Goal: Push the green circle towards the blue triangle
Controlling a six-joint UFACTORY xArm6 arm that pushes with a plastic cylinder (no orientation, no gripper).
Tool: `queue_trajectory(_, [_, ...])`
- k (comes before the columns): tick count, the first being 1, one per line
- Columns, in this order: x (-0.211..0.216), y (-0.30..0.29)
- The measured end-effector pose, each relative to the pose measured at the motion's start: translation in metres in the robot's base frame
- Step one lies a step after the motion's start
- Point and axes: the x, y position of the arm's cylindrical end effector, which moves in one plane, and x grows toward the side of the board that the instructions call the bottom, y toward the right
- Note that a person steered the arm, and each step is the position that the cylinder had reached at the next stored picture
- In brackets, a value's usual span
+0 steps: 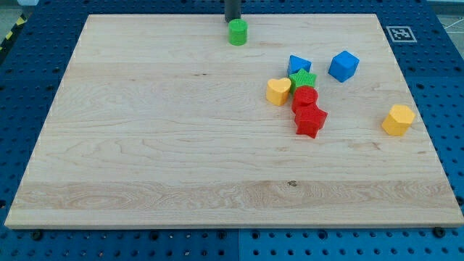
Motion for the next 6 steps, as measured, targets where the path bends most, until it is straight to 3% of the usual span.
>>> queue_trajectory(3, [0.076, 0.050])
queue_trajectory(4, [0.077, 0.049])
queue_trajectory(6, [0.045, -0.006])
